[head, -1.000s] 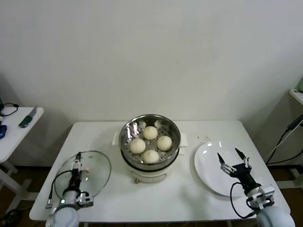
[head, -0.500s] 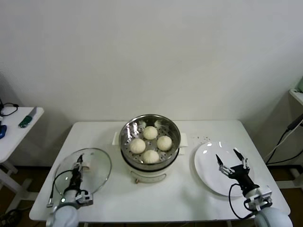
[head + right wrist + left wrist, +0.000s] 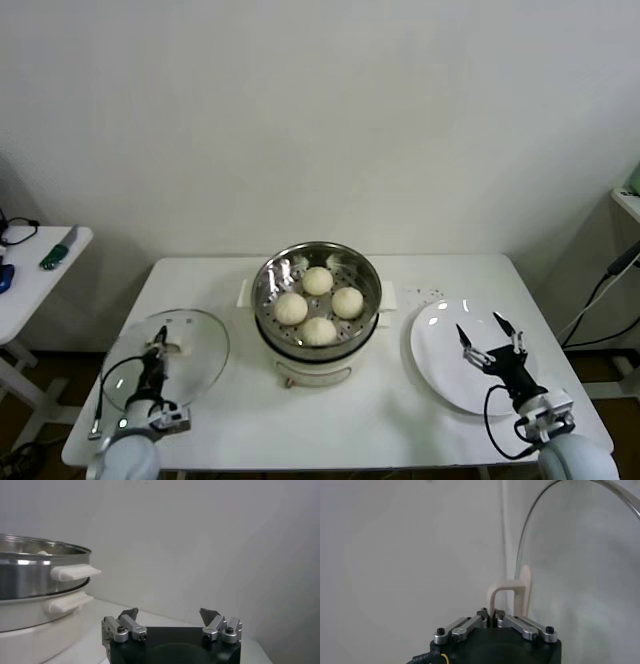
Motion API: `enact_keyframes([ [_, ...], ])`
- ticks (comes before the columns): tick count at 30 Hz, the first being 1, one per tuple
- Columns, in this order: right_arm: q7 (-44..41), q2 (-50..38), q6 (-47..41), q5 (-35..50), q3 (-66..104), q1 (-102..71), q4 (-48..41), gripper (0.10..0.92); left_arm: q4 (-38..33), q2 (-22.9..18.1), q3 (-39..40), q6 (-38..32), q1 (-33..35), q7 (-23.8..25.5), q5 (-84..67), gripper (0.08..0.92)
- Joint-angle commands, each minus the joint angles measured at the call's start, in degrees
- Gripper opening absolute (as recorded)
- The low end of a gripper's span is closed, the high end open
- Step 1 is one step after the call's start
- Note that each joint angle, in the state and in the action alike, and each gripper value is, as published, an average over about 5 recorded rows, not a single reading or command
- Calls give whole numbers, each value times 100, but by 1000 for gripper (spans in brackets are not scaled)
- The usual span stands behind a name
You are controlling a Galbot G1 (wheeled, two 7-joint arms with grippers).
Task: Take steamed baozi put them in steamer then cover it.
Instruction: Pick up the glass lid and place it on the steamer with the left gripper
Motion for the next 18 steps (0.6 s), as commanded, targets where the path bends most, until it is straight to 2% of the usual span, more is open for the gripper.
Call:
enact_keyframes([
  [1, 30, -159, -33, -20, -95, 243, -46, 823, -1938, 360, -12, 1083, 889, -61, -402, 146],
  [6, 63, -296, -64, -28, -230, 478, -173, 823, -2869, 745, 48, 1961, 1187, -105, -520, 146],
  [10, 127, -408, -127, -46, -398, 701, -313, 823, -3308, 1213, 303, 2572, 1147, -153, -780, 146],
  [14, 182, -519, -201, -69, -630, 950, -468, 823, -3343, 1711, 784, 2922, 756, -249, -1091, 146],
  [18, 260, -574, -259, -92, -898, 1205, -632, 823, -3319, 2136, 1542, 3246, -19, -5, -1279, 146],
])
